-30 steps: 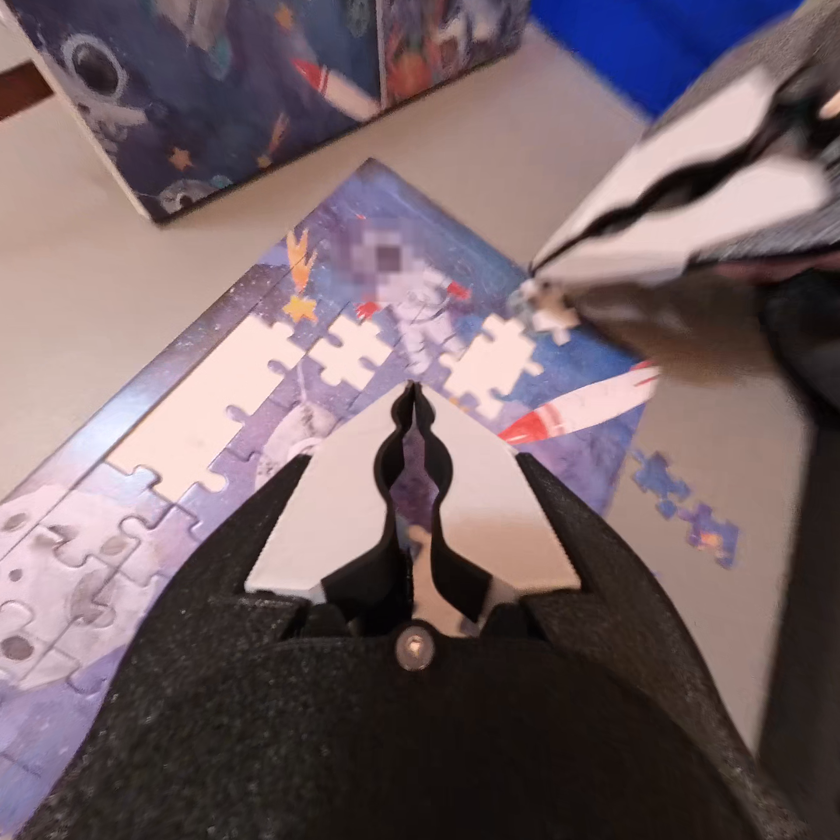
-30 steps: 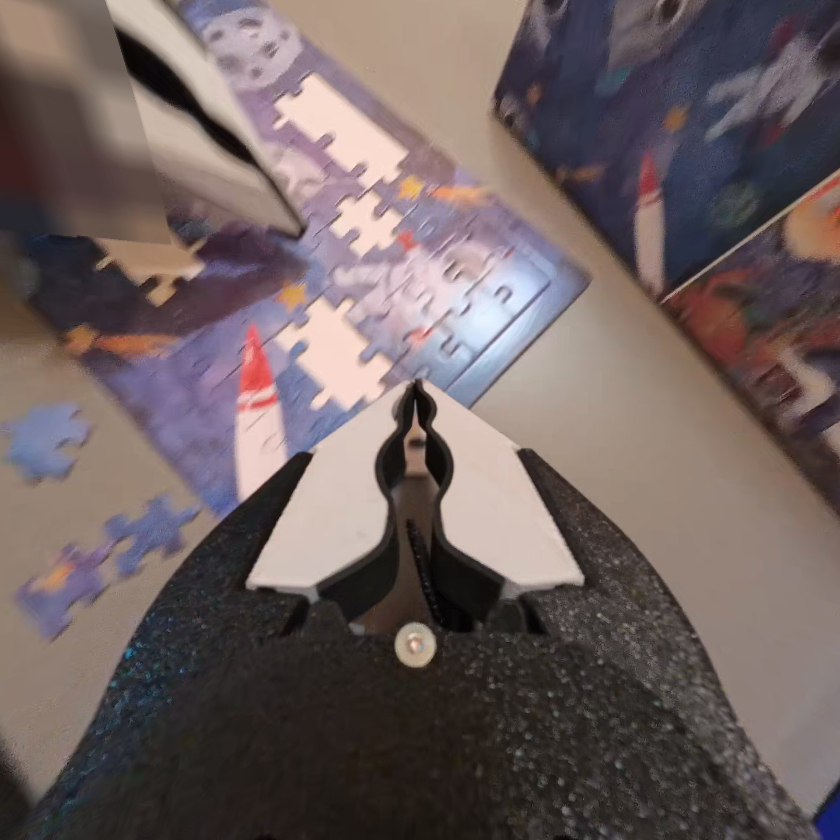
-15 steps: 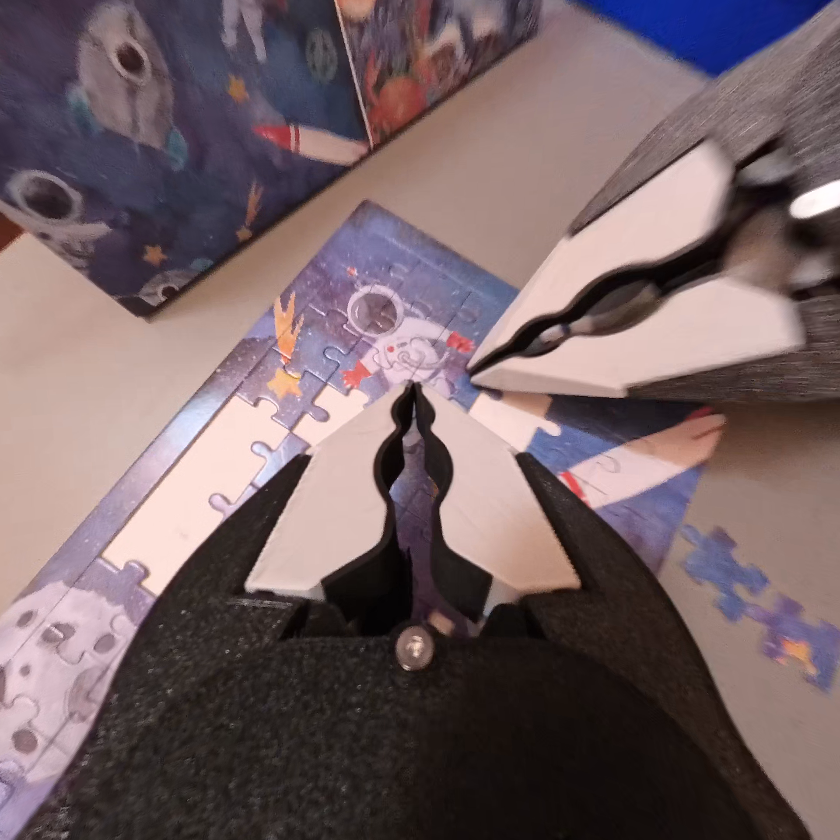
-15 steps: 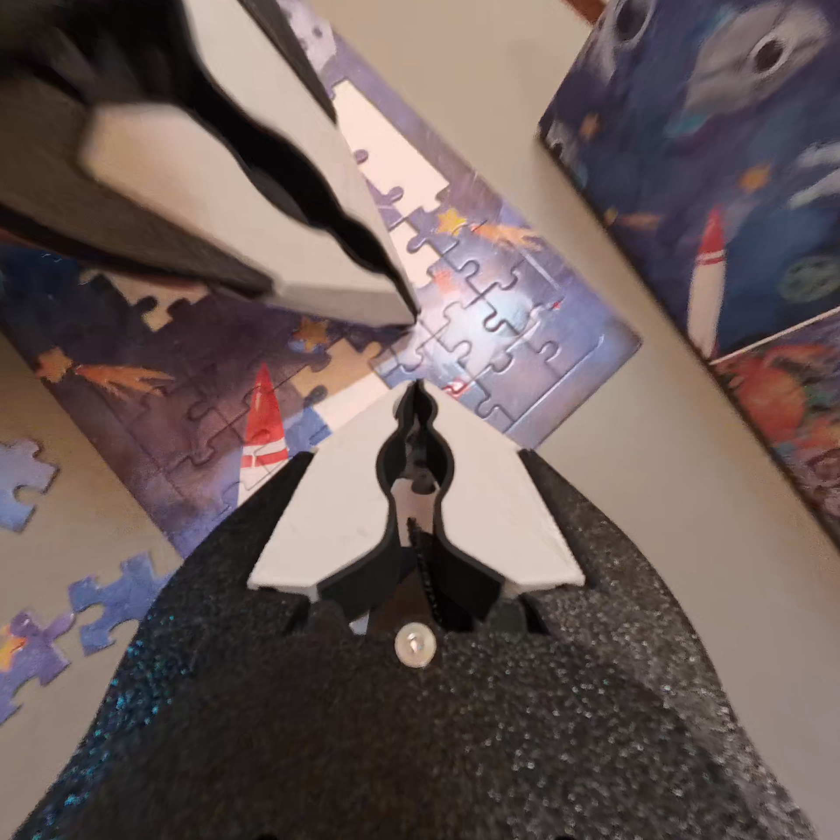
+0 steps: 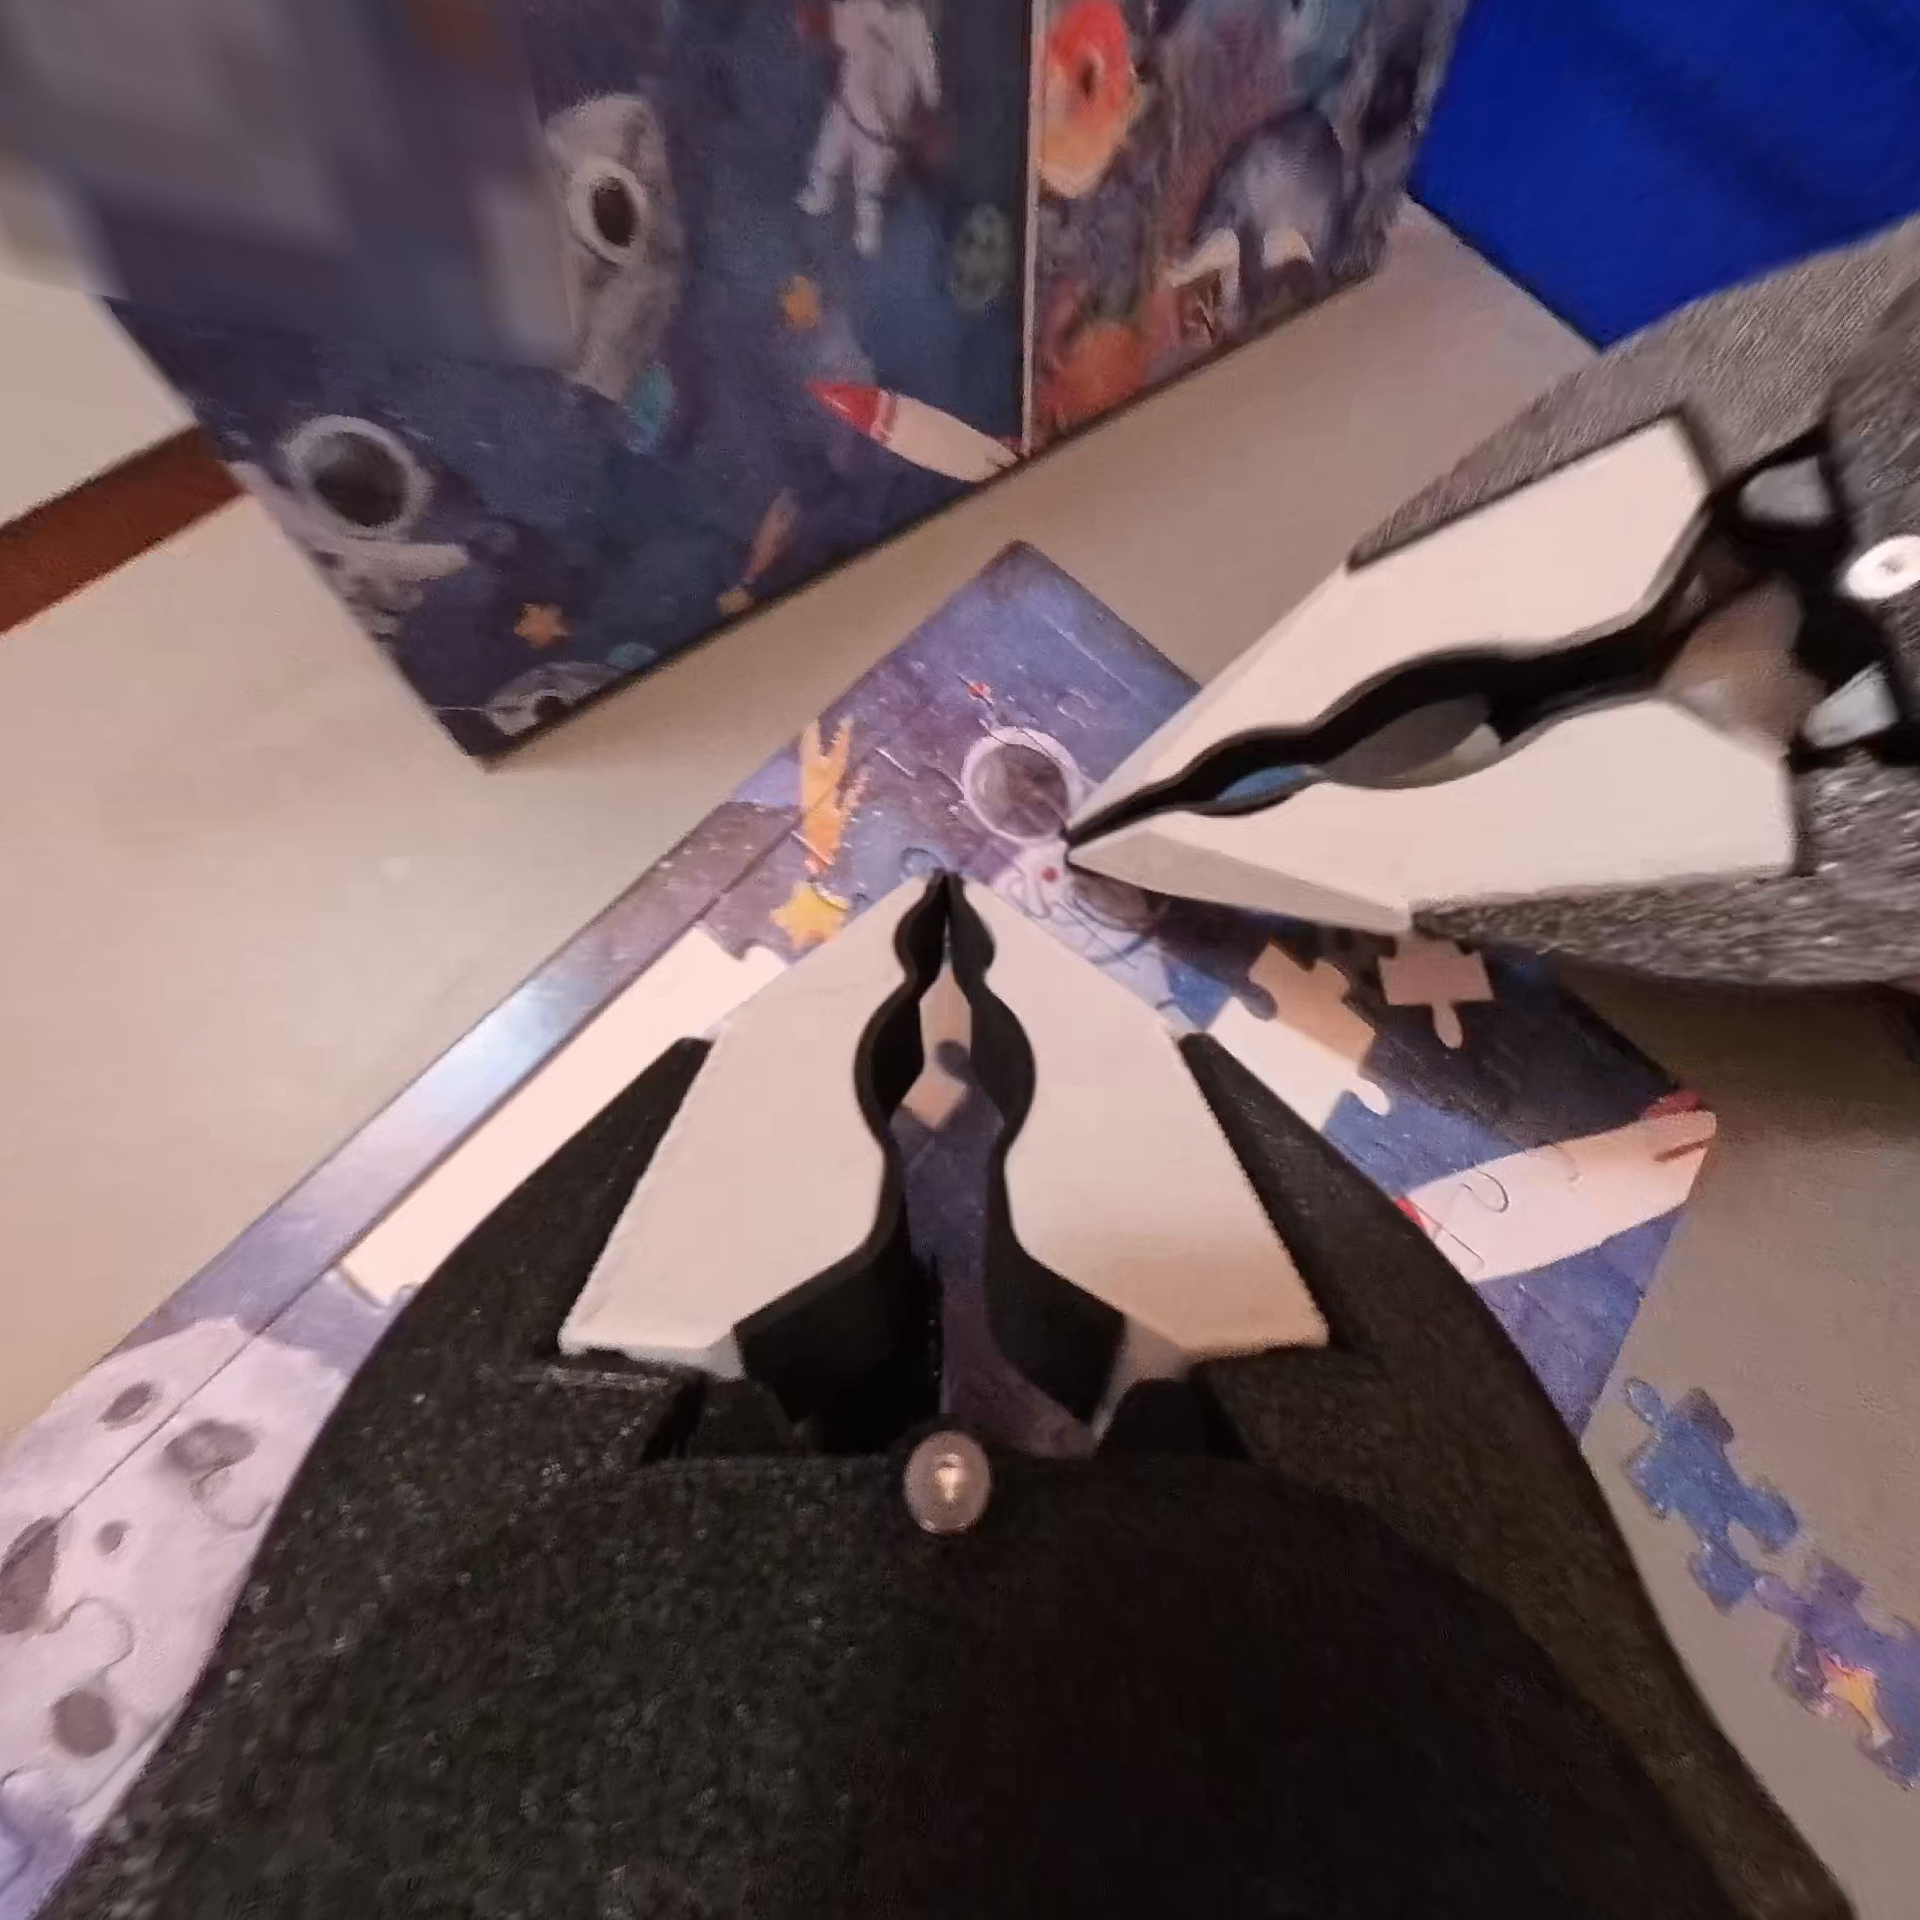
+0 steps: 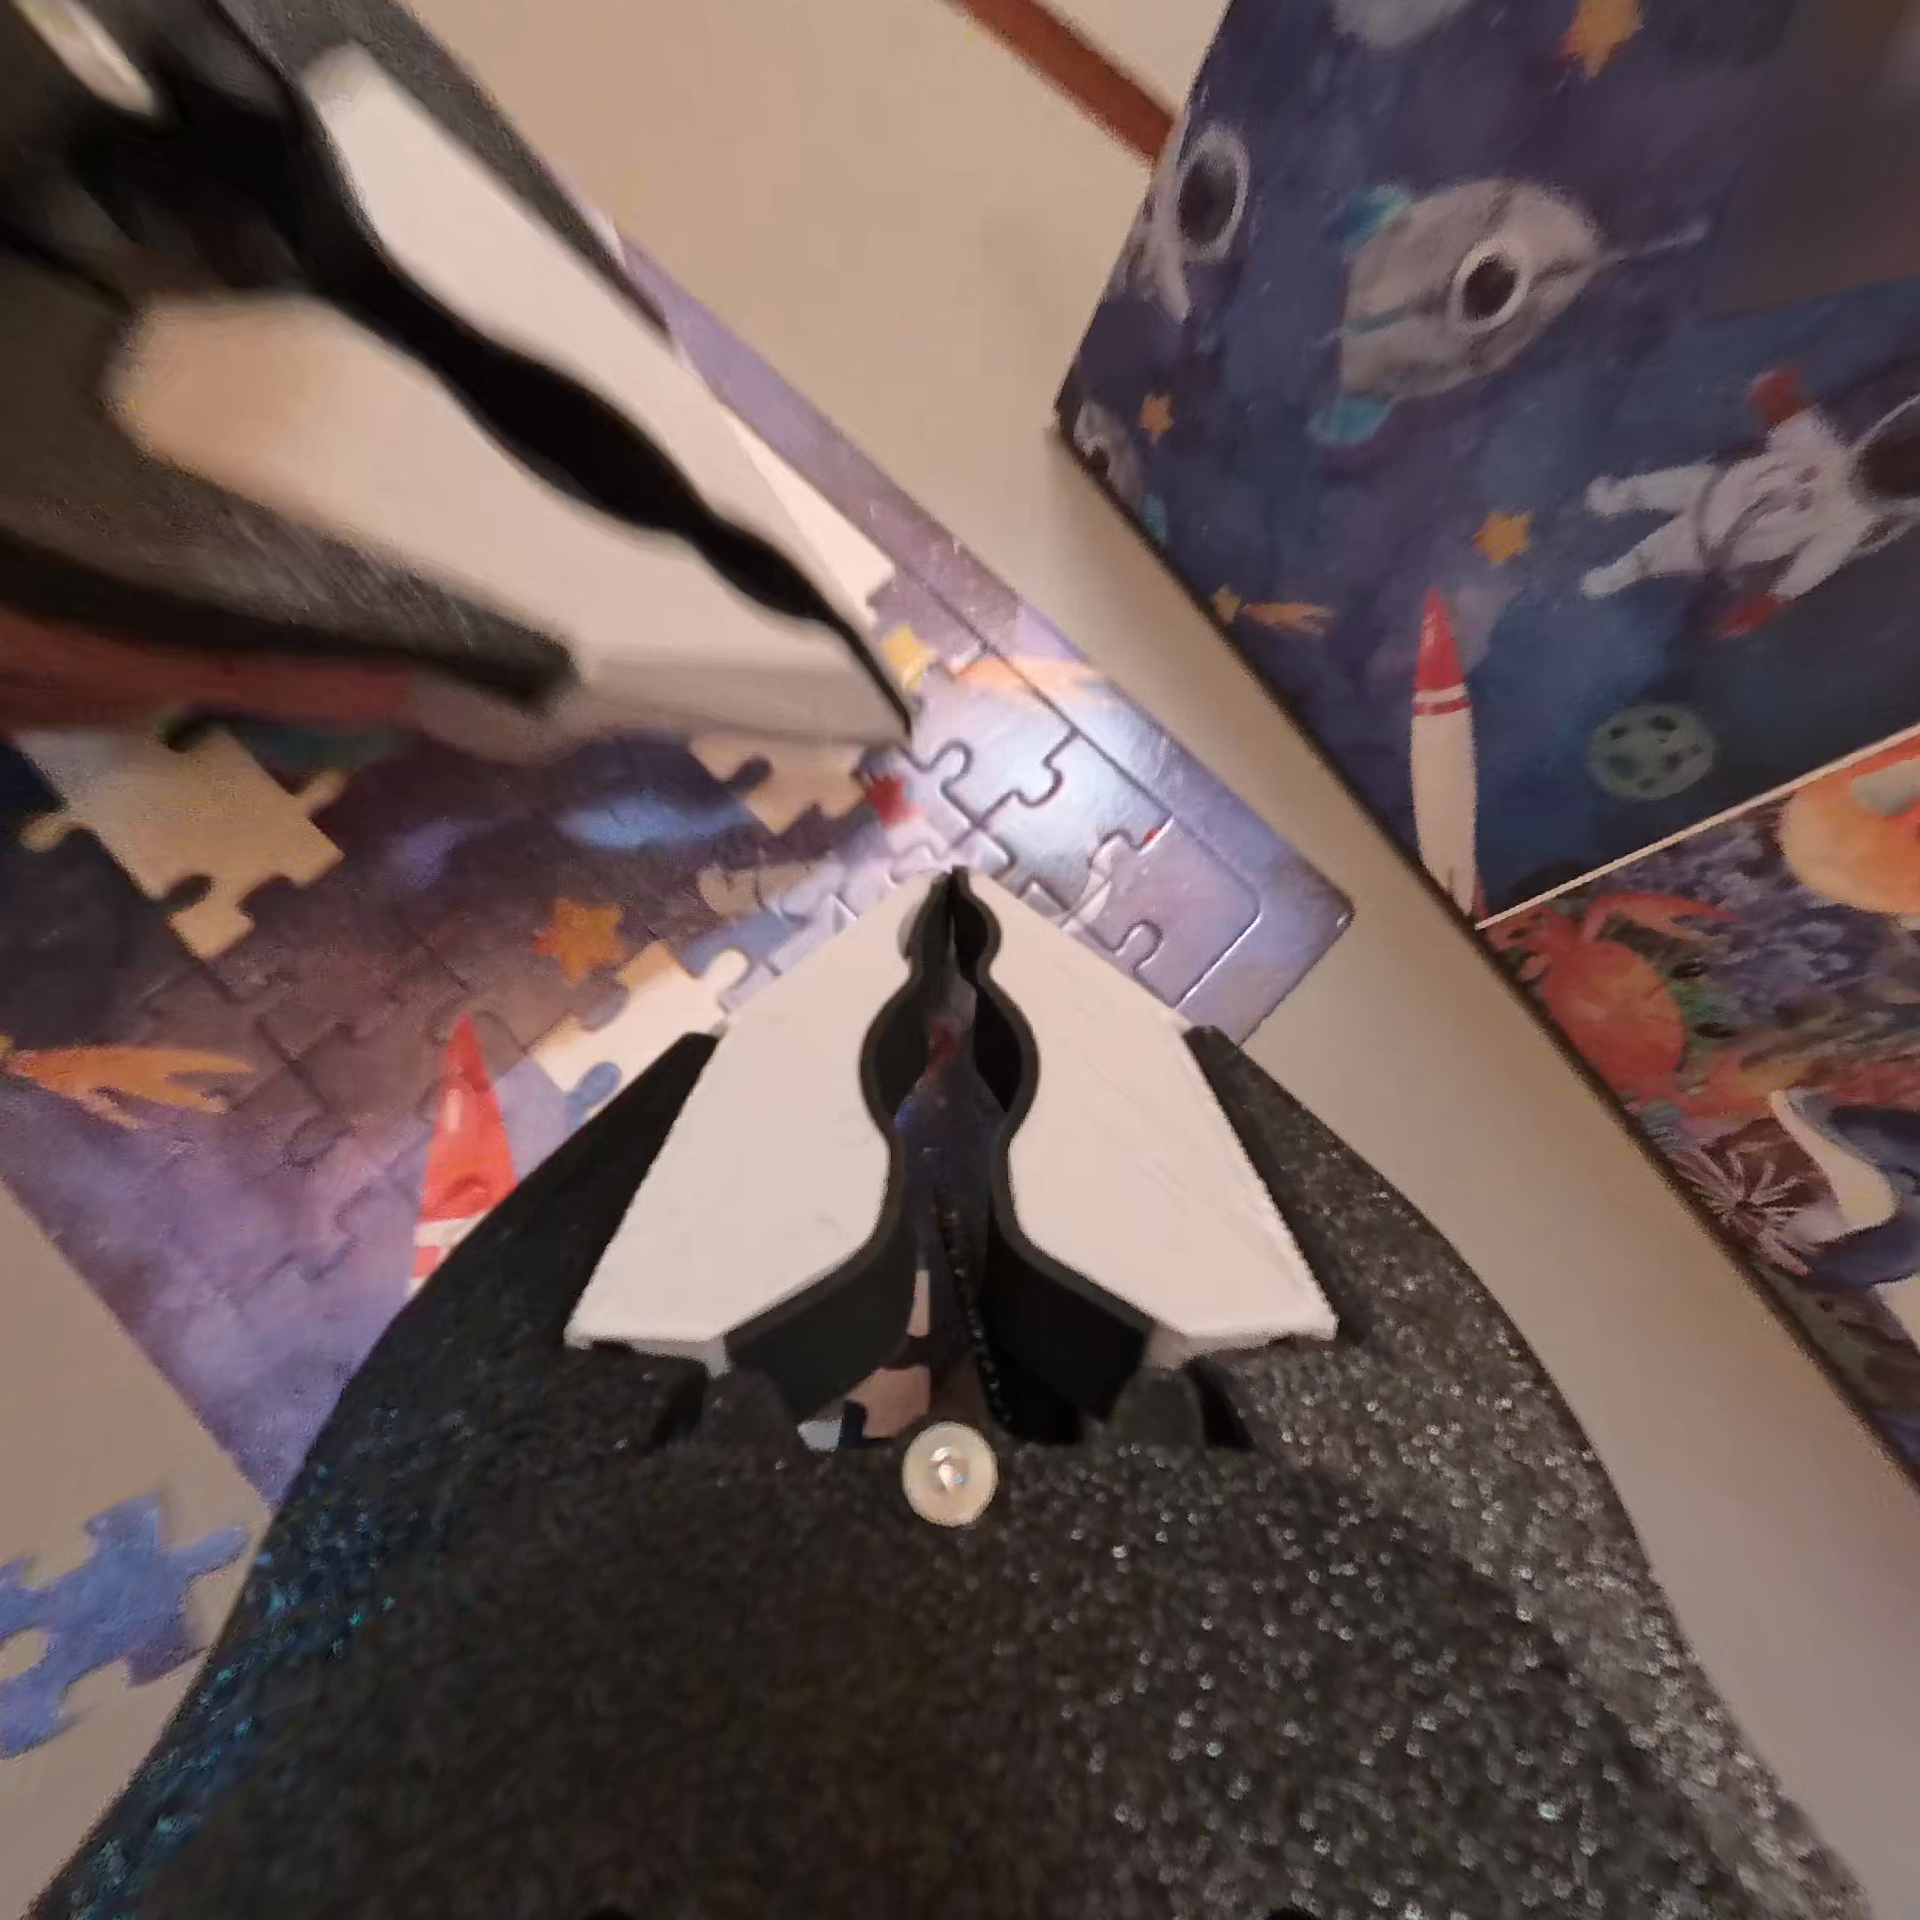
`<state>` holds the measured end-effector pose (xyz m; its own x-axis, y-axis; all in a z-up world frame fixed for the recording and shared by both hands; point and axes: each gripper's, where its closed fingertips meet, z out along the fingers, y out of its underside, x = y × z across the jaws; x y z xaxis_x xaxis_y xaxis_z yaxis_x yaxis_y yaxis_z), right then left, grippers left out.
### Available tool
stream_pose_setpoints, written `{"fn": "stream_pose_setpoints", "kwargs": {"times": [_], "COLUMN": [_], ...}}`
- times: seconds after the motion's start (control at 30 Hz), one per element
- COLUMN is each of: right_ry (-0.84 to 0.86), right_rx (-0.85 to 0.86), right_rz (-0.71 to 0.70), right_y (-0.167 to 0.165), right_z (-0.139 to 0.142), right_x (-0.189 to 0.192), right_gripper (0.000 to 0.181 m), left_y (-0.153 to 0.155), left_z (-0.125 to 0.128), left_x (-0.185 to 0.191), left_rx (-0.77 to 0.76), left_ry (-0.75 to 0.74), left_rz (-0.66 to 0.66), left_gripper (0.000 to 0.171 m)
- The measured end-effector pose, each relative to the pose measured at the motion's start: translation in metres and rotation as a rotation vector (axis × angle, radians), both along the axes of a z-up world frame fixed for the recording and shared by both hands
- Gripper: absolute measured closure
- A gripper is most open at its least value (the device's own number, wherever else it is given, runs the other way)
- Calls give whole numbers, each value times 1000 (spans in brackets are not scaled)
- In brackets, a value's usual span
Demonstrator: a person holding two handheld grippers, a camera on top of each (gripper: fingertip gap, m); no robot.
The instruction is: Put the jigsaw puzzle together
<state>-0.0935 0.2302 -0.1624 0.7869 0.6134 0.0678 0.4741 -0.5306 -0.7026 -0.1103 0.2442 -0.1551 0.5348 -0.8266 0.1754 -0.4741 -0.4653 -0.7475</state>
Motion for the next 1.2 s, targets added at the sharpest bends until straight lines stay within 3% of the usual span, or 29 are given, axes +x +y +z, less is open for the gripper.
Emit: {"fn": "stream_pose_setpoints", "kwargs": {"times": [0.07,0.13,0.23,0.33,0.43,0.6,0.67,0.7,0.73,0.77,0.87,0.97,1.03,1.1,1.2], "right_ry": [0,-18,116,114,138,97,108,95,85,87,95,-1,-49,-6,32], "right_rx": [-16,39,84,45,-50,-43,-68,-65,-37,-14,-14,-186,-176,-130,-81], "right_rz": [14,-3,38,25,51,36,32,21,4,-18,-19,23,29,-48,-254], "right_y": [-2,-2,-33,-68,-86,-79,-82,-83,-82,-85,-110,-144,-150,-143,-123], "right_z": [-7,9,45,30,0,-5,-5,-4,2,9,22,-3,-1,12,15], "right_x": [1,15,34,47,34,40,45,53,62,71,90,104,117,134,167], "right_gripper": [181,181,181,128,119,140,141,148,178,181,181,179,179,178,153], "left_y": [7,6,-37,-76,-86,-86,-86,-86,-87,-87,-88,-87,-87,-84,-76], "left_z": [4,2,8,-2,-11,-11,-11,-11,-11,-11,-11,-12,-12,-9,4], "left_x": [-11,-24,-40,-55,-59,-59,-59,-59,-60,-59,-61,-60,-60,-59,-61], "left_rx": [-1,15,-5,-36,-40,-64,-97,-104,-108,-109,-133,-96,-63,-39,-8], "left_ry": [6,50,96,129,162,139,111,100,92,81,68,96,113,101,67], "left_rz": [34,44,-94,-176,-195,-194,-192,-195,-197,-205,-214,-217,-215,-204,-159], "left_gripper": [171,171,171,171,171,171,171,171,171,171,171,171,171,171,171]}}
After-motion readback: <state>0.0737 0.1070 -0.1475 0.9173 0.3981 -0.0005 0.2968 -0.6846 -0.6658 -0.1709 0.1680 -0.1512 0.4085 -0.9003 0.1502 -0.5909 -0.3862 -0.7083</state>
